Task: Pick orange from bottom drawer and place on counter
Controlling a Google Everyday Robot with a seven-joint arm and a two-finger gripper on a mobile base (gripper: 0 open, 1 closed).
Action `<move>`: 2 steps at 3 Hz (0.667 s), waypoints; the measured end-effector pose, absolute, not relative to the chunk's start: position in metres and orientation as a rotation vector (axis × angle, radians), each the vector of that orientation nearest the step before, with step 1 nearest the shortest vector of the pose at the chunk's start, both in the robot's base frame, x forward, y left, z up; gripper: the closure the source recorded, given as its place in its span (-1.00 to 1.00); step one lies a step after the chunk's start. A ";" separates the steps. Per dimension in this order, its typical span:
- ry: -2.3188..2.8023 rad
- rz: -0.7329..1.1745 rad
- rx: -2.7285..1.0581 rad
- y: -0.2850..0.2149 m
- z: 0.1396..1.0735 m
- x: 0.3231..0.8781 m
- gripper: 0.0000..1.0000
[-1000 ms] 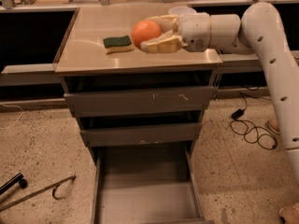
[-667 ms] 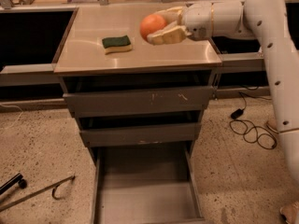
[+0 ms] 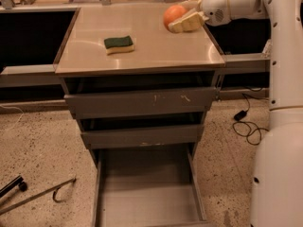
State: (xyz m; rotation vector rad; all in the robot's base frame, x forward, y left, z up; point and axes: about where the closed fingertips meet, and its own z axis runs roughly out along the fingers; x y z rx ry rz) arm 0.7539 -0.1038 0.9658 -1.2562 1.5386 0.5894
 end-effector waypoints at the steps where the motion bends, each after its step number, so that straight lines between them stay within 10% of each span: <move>1: 1.569 0.524 -1.211 -0.129 0.977 0.771 1.00; 2: 1.569 0.523 -1.212 -0.128 0.977 0.772 1.00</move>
Offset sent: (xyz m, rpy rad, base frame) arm 0.0131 -0.0166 0.0050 -0.0168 -0.0030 -0.0467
